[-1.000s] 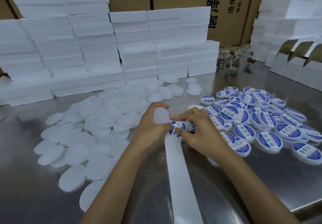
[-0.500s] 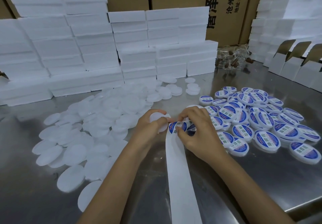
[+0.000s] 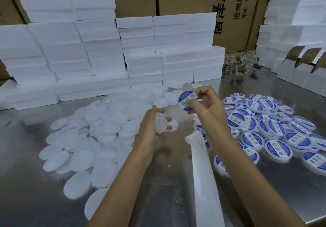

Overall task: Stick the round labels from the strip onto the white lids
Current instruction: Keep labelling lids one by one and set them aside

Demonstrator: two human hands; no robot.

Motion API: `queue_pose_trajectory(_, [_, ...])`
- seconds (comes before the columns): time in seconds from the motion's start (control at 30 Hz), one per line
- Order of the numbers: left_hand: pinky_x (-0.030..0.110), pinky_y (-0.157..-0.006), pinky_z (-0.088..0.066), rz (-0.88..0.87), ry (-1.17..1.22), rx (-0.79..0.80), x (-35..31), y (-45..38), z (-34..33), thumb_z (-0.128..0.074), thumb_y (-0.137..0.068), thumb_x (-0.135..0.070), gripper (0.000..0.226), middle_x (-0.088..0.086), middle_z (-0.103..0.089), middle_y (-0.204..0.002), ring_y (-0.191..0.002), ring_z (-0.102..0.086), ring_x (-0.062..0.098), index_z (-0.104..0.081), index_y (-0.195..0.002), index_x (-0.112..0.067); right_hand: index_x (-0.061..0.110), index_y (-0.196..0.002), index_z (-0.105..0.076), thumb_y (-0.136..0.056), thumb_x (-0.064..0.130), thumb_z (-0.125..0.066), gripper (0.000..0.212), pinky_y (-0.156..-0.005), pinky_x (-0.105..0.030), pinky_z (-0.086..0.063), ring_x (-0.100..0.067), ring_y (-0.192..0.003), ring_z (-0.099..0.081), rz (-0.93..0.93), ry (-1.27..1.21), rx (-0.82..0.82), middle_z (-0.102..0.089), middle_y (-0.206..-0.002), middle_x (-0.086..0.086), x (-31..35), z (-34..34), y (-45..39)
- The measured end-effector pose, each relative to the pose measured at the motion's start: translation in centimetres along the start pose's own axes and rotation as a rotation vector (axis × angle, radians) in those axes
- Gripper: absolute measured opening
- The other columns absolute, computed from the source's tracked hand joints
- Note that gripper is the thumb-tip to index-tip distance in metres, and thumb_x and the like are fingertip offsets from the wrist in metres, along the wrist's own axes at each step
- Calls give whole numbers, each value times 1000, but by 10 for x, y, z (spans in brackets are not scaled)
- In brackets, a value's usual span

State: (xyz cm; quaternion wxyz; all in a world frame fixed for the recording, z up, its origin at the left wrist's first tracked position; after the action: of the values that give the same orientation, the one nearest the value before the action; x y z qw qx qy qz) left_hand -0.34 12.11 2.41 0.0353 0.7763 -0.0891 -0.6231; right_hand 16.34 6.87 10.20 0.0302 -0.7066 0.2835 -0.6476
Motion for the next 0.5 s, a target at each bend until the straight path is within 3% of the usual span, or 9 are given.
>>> queue_pose_trajectory(0.13, [46, -87, -53, -27, 383, 155, -6, 3, -1, -26, -108, -50, 59, 21, -68, -123, -103, -68, 35, -61, -125, -5, 7, -96, -59, -83, -7, -69, 22, -53, -17, -50, -7, -66, -65, -58, -70, 100, -66, -94, -8, -15, -40, 5])
queue_pose_trajectory(0.2, [45, -99, -50, -17, 460, 193, -6, 3, -1, -22, -108, -51, 65, 21, -65, -130, -116, -64, 36, -57, -132, -2, 13, -93, -60, -82, -3, -72, 23, -56, -25, -54, -15, -70, -66, -86, -52, 147, -68, -93, -4, -28, -53, 10])
queue_pose_trajectory(0.33, [34, -95, -51, -74, 468, 222, -11, -1, -2, -23, -108, -49, 60, 18, -69, -117, -98, -69, 26, -61, -123, -5, 26, -91, -59, -79, 8, -74, 27, -69, -31, -55, -14, -72, -67, -26, 170, 165, -67, -87, 19, -37, -59, 9])
queue_pose_trajectory(0.5, [34, -92, -53, -105, 413, 230, -13, 0, -6, -25, -108, -49, 58, 16, -68, -112, -101, -66, 27, -60, -122, -6, 28, -90, -57, -77, 10, -72, 27, -64, -28, -55, -13, -71, -68, -1, 201, 154, -66, -84, 21, -37, -59, 11])
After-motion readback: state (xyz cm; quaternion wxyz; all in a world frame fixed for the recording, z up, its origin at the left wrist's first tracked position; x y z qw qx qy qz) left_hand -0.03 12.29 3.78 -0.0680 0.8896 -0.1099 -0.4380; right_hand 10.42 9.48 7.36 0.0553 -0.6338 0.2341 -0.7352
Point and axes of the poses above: each hand's wrist, its own y-axis away from the middle knuckle, its own z-axis out of the back of the hand, x = y × z, the point moved 9 cm from there along -y, towards the middle knuckle
